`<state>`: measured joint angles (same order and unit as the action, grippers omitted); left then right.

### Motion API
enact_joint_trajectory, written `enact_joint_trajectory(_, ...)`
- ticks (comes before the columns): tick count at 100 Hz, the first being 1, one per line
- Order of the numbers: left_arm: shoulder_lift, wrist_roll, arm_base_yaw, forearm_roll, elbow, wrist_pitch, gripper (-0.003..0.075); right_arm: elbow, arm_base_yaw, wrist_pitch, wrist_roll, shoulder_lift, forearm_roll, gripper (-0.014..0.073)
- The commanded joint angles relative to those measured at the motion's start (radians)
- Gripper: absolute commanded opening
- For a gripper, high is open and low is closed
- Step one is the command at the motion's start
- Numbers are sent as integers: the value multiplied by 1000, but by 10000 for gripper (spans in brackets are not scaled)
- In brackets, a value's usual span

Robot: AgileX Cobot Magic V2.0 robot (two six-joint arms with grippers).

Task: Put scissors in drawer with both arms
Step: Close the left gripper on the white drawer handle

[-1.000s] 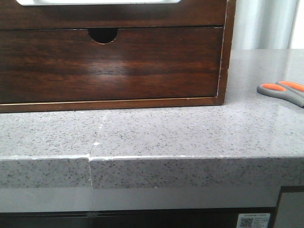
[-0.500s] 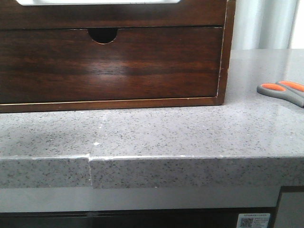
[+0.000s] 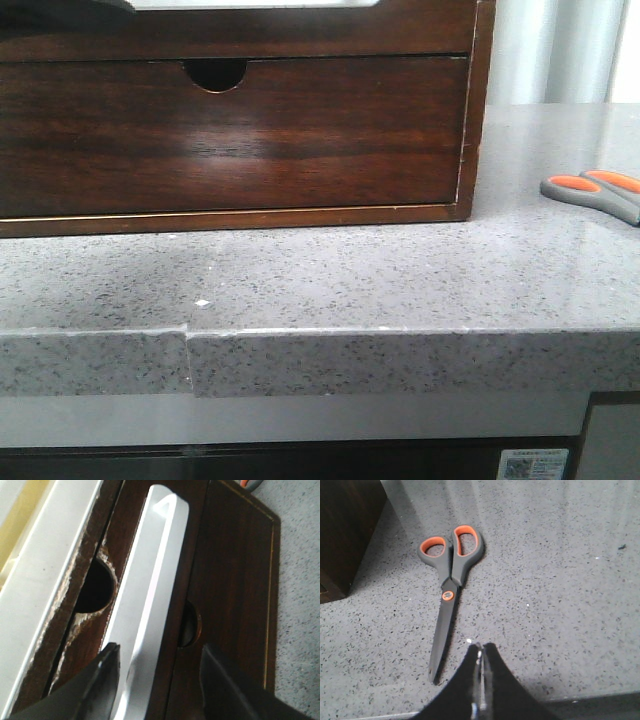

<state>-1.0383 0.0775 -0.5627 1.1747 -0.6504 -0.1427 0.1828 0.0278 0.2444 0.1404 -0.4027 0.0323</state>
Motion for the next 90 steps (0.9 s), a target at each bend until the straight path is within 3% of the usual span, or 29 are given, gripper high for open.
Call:
enact_joint_trajectory(1, -7, 6, -8, 23, -51, -7, 344, 36, 1, -77, -4, -13, 1, -61)
enact_joint_trajectory(15, -22, 6, -8, 110, -56, 19, 275, 36, 1, -77, -4, -13, 1, -61)
enact_joint_trajectory(41, -22, 6, -8, 147, -56, 58, -21, 36, 1, -77, -4, -13, 1, -61)
enact_joint_trajectory(90, -20, 6, -8, 147, -56, 37, -22, 36, 1, -77, -4, -13, 1, -61)
